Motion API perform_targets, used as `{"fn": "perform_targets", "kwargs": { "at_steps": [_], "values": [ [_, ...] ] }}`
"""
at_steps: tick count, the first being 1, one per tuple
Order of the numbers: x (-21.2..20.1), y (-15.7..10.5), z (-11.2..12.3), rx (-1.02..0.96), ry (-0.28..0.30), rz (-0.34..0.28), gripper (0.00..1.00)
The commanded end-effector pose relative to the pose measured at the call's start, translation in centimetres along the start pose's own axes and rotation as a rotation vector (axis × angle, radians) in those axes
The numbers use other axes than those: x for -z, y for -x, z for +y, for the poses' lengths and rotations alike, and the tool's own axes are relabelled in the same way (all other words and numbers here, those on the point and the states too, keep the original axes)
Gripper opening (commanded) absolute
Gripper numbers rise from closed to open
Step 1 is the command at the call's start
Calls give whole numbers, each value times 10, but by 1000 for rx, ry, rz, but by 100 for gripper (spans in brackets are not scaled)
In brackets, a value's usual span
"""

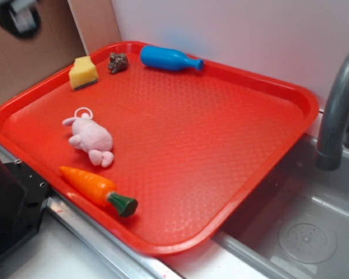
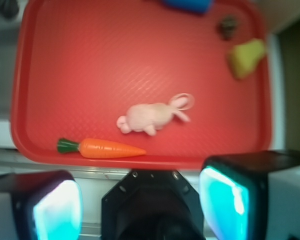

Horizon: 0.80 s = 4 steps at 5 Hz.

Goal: Grab the carrot.

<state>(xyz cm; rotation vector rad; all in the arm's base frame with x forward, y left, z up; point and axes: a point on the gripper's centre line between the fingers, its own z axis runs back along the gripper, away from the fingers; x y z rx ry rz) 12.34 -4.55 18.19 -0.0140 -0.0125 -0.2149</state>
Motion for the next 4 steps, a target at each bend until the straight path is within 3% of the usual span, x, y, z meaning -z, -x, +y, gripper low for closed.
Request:
{"fn": "perform_targets", "kwargs": {
  "at_steps": [1, 3, 4],
  "values": [
    [-5, -3, -2, 5, -1, -34, 100],
    [-5, -3, -2, 5, -1, -34, 100],
    [45, -6, -7, 255, -5, -12, 100]
  ]
}}
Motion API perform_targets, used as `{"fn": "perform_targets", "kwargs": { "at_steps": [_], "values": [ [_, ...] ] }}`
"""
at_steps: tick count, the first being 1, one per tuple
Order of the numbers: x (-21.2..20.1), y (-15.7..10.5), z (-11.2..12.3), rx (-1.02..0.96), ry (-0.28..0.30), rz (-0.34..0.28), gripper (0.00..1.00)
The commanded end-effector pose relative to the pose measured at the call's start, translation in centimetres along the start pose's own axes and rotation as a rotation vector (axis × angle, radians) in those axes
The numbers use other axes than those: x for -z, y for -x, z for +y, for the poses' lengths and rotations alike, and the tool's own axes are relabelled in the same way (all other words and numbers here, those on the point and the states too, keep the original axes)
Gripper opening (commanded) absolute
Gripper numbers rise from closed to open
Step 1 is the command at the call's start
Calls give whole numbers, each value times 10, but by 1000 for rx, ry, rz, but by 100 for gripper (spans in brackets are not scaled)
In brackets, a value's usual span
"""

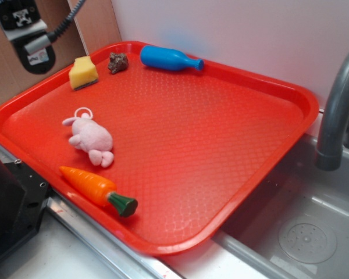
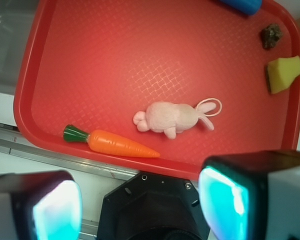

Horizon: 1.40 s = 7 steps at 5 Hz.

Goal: Grab the carrot.

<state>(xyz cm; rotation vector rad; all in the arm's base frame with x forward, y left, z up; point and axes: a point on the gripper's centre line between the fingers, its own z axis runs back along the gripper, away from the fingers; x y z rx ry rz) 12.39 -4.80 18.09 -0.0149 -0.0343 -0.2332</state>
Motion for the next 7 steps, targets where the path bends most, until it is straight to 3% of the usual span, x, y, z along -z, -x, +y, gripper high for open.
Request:
{"fn": "perform_targets", "kwargs": {
  "at_steps": [1, 3, 4, 5, 7],
  "values": [
    [58, 2, -16, 485, -141, -39, 100],
    [111, 3, -12, 894, -21, -61, 100],
    [127, 10, -21, 917, 18, -25, 100],
    [144, -6, -19, 934, 86, -44, 100],
    [150, -30, -19, 936, 73, -10, 100]
  ]
}}
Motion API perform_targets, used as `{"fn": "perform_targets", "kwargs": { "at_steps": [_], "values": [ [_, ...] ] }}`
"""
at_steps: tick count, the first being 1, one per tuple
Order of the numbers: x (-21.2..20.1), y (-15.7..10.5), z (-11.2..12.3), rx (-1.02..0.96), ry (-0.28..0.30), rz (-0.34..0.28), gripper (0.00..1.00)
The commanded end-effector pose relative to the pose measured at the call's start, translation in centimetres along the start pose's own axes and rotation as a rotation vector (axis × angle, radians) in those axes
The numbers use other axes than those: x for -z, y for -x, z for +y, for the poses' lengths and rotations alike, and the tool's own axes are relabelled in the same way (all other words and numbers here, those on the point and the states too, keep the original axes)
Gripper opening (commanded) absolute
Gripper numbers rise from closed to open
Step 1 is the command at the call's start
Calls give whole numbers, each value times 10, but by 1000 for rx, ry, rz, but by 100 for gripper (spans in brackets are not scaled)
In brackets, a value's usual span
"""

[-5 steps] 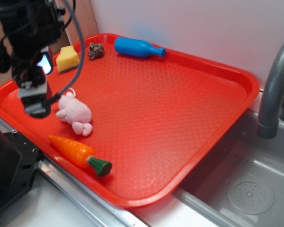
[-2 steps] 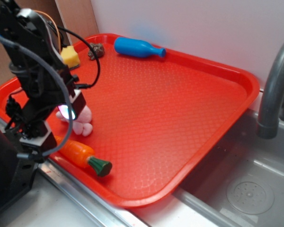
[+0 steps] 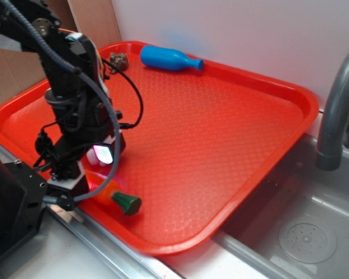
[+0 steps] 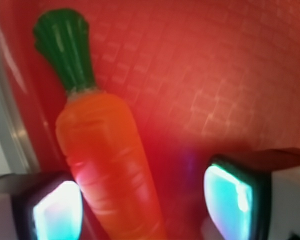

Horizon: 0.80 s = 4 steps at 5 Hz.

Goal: Grab the carrot.

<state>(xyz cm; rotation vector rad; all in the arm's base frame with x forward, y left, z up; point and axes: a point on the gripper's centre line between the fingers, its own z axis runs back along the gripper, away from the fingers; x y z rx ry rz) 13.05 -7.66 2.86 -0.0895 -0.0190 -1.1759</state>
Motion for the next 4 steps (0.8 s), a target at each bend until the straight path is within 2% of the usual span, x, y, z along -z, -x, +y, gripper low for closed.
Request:
{"fn": "perform_targets", "kwargs": {
  "at_steps": [1, 2, 3, 4],
  "values": [
    [-2, -10, 34, -33, -21, 37, 100],
    [4, -7, 34, -117, -5, 69, 52],
    [12, -5, 29, -183, 17, 64, 0],
    [13, -5, 29, -268, 24, 134, 0]
  ]
}}
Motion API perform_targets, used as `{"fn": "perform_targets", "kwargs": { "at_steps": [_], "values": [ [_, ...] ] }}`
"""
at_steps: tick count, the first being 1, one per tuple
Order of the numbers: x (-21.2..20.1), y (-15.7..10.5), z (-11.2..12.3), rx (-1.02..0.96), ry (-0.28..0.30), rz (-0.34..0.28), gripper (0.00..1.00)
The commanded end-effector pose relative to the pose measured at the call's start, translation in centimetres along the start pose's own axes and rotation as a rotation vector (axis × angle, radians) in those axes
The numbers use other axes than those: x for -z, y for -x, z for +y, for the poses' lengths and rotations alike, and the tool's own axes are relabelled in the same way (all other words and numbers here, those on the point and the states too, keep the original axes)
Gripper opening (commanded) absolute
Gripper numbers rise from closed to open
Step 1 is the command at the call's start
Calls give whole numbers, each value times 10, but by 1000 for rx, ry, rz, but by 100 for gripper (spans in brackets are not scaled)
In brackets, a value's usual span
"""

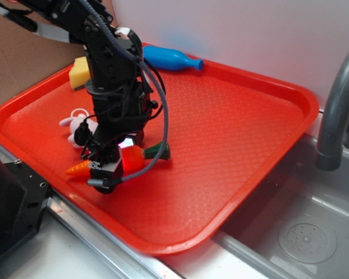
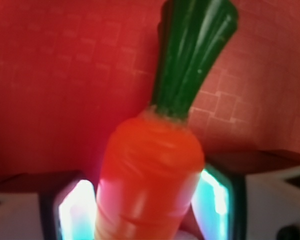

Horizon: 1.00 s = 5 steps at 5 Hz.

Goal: Grab the carrot.

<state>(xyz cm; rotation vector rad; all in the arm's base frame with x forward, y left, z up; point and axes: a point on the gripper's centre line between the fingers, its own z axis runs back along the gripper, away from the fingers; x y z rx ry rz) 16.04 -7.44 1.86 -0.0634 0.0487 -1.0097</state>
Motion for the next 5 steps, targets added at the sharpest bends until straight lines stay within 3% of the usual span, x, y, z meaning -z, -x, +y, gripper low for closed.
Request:
{"fn": "perform_targets", "kwargs": {
  "at_steps": [1, 2, 3, 4, 5],
  "values": [
    [-34, 2, 9, -233, 46, 103, 0],
    [-85, 11, 18, -481, -40, 99, 0],
    [-137, 38, 26, -722, -88, 33, 0],
    [-187, 59, 33, -841, -108, -25, 0],
    [-239, 69, 31, -940, -199, 31, 0]
  ]
}}
